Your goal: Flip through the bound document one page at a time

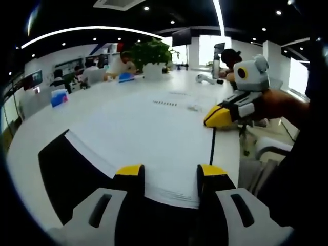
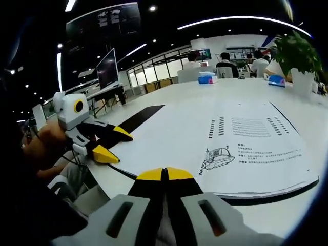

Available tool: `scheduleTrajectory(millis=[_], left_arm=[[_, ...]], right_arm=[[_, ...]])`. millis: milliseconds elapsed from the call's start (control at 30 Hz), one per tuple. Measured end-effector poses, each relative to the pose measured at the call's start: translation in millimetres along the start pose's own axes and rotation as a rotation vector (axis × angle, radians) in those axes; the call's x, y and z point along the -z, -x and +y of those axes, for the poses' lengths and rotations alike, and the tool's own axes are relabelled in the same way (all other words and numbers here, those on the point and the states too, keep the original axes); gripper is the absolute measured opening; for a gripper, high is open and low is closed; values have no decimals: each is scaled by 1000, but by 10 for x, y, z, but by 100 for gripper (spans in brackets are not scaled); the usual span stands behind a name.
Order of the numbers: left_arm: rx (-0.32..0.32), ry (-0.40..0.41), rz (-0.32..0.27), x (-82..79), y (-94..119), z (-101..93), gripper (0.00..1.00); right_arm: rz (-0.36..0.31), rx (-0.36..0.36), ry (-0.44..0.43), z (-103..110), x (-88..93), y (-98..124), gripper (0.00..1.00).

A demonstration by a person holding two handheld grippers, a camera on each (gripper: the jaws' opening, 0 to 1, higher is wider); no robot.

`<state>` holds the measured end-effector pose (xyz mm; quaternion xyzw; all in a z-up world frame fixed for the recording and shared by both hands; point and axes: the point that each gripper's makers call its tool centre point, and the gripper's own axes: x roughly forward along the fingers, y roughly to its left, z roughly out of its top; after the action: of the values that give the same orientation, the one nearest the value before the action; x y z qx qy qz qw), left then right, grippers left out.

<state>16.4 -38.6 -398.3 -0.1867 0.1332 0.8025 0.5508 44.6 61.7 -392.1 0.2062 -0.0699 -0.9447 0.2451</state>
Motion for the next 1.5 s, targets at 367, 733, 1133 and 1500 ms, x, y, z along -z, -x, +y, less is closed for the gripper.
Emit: scheduleTrajectory(millis=[367, 733, 1133, 1500], left_arm=[[-71, 31, -19, 42, 94, -24, 33], [-90, 45, -19, 104, 208, -50, 30], [-92, 51, -20, 100, 215, -60, 30], [-87, 53, -2, 102, 212, -57, 30]], right_arm=[[41, -46, 17, 31, -2, 19, 3], [-64, -186, -54, 151, -320, 442, 9], [-167, -79, 20, -134, -761, 1177, 24], [-48, -37, 59, -269, -420, 1327, 46]])
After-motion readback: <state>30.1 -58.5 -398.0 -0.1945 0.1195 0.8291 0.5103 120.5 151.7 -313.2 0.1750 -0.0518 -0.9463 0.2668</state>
